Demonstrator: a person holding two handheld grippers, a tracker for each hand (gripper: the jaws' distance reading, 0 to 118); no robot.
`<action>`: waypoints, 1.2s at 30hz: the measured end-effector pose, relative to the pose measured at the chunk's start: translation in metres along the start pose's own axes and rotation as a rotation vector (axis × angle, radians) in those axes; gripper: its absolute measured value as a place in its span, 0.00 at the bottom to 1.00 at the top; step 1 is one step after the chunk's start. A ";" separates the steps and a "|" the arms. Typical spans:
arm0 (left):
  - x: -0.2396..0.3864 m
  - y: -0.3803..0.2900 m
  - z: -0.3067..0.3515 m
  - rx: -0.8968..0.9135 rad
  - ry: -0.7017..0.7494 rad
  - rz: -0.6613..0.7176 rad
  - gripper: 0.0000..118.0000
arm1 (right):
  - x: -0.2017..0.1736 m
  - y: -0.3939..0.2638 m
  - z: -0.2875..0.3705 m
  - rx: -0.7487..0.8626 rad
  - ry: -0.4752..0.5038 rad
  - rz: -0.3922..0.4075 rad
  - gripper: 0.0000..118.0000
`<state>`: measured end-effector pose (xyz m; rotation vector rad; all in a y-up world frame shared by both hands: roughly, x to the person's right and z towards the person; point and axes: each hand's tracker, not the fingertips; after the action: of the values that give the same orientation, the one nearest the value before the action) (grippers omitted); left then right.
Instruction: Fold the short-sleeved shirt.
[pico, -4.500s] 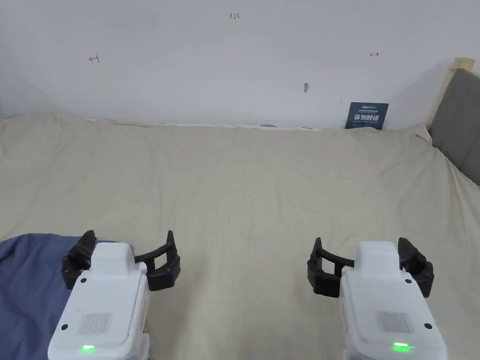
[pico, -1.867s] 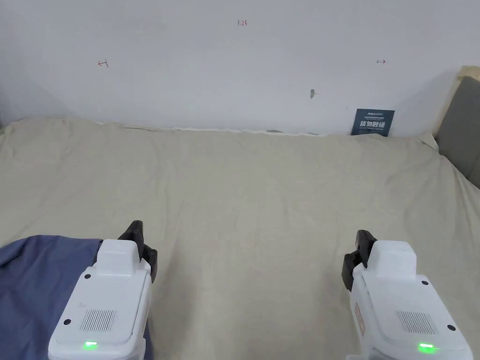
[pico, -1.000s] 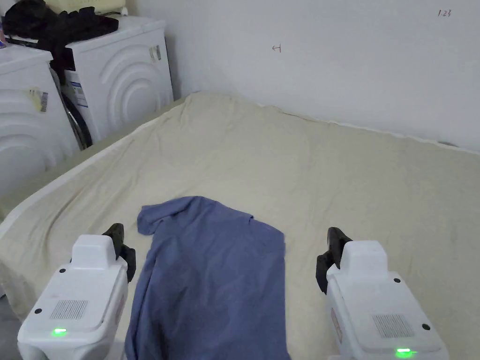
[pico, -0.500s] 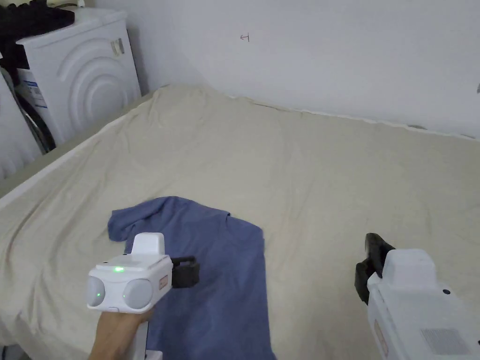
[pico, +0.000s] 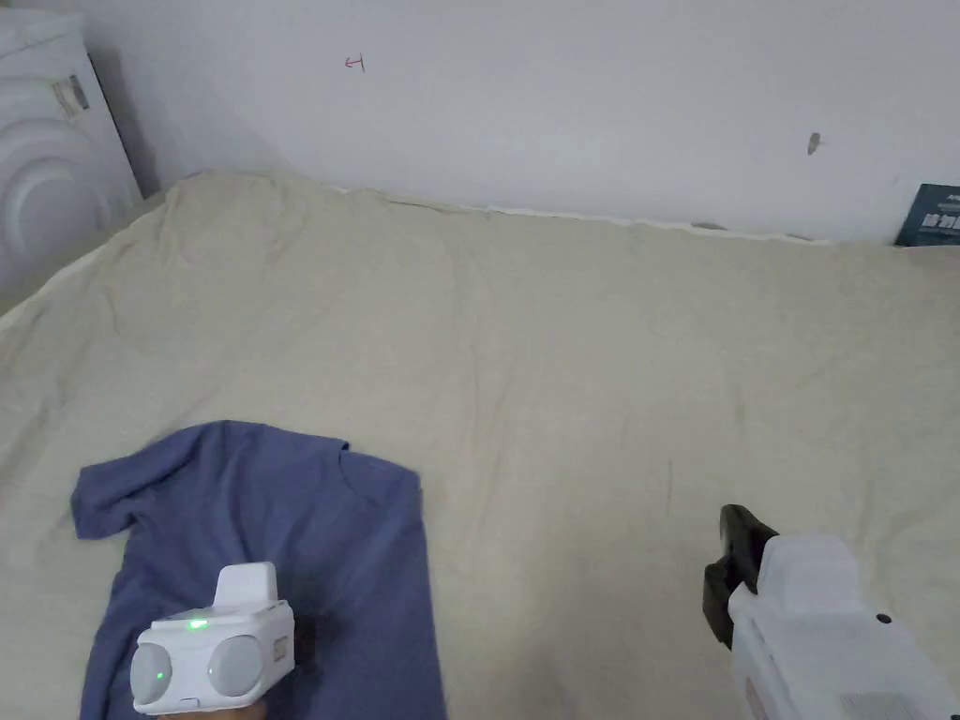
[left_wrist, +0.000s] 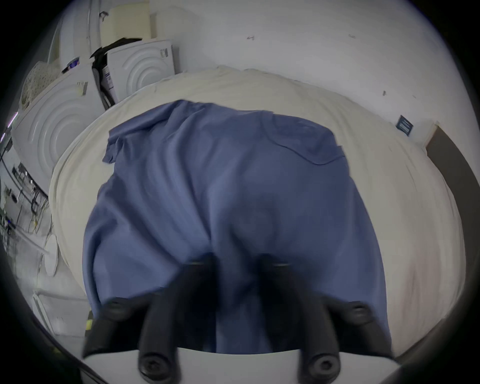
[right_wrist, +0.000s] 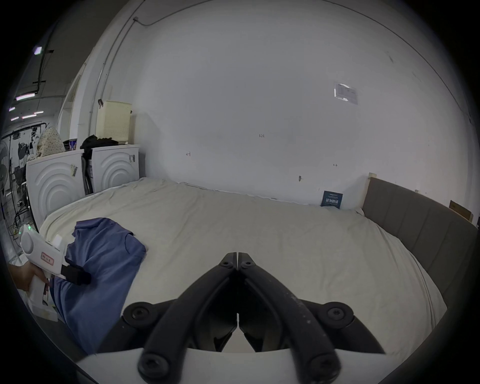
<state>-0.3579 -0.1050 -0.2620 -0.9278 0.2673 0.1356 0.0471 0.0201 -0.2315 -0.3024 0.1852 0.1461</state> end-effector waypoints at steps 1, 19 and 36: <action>0.003 0.001 0.001 -0.011 -0.014 -0.018 0.01 | 0.002 0.000 0.002 -0.001 -0.003 -0.003 0.01; 0.089 0.104 0.192 0.398 -0.435 -0.008 0.01 | 0.079 0.004 0.055 0.090 -0.084 -0.065 0.01; 0.315 0.112 0.228 0.421 -0.760 -0.418 0.01 | 0.158 -0.010 0.116 0.108 -0.295 -0.093 0.01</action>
<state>-0.0428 0.1456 -0.3081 -0.4465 -0.5839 0.0350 0.2210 0.0649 -0.1517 -0.1788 -0.1130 0.0865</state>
